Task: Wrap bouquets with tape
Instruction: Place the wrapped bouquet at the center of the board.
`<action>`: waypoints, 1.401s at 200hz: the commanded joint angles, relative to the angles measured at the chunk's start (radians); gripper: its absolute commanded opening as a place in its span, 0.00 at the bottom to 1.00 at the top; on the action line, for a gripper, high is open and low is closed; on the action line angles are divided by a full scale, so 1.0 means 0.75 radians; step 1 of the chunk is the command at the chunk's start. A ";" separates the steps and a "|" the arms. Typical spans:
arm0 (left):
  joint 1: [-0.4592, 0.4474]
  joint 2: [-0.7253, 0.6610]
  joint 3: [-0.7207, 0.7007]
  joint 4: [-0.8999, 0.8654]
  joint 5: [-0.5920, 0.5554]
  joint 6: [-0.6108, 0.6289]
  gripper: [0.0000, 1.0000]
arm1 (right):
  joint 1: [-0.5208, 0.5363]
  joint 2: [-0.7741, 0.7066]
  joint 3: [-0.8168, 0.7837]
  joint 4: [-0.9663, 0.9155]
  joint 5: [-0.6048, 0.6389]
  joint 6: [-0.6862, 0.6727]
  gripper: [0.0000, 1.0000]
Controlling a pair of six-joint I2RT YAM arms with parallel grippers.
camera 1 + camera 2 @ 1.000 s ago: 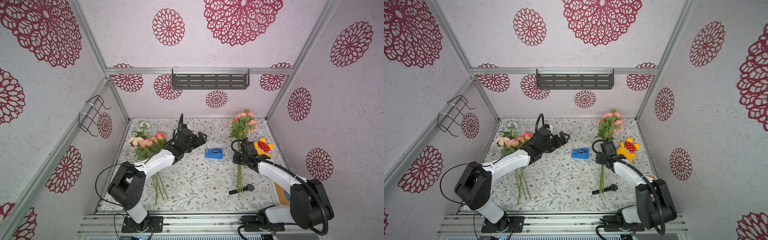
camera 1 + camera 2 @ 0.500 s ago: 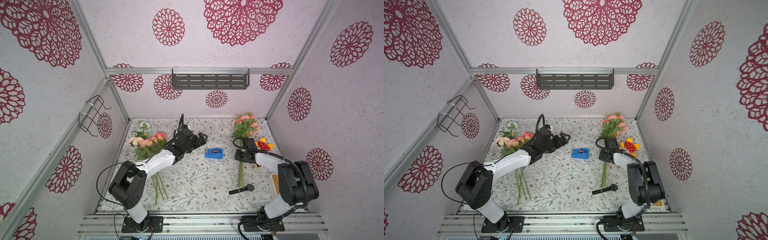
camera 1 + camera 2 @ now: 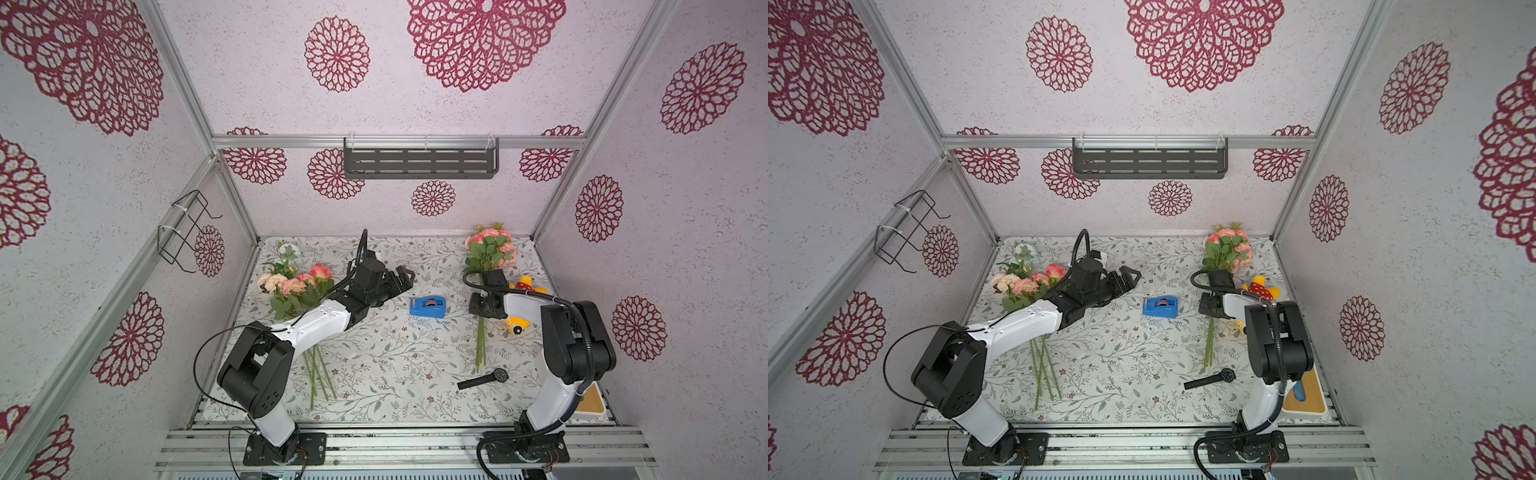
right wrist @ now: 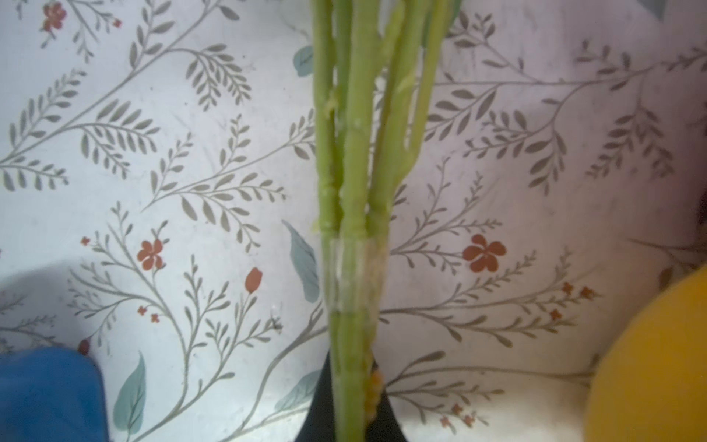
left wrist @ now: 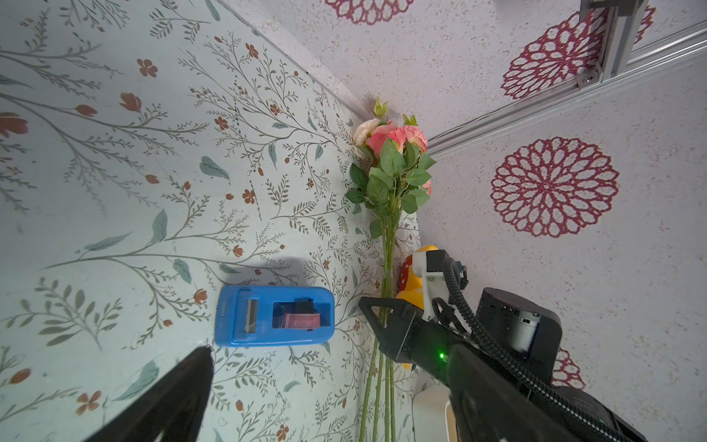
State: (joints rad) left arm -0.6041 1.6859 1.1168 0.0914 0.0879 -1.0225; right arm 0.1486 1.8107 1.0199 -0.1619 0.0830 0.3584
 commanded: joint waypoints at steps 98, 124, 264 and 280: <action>0.011 0.014 -0.033 0.048 -0.005 -0.013 0.98 | -0.013 0.085 0.070 -0.084 -0.023 -0.068 0.00; 0.013 0.012 -0.036 0.047 -0.005 -0.014 0.98 | -0.013 0.099 0.080 -0.094 -0.012 -0.058 0.02; 0.013 -0.004 -0.044 0.045 -0.027 -0.013 0.98 | 0.020 0.021 0.164 -0.222 0.059 -0.067 0.34; 0.013 -0.004 -0.041 0.043 -0.030 -0.010 0.98 | 0.028 0.001 0.180 -0.244 0.063 -0.063 0.39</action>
State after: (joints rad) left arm -0.6014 1.6890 1.0966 0.1005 0.0830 -1.0256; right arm 0.1543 1.8568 1.1183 -0.2798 0.0994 0.3214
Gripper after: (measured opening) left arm 0.978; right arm 0.363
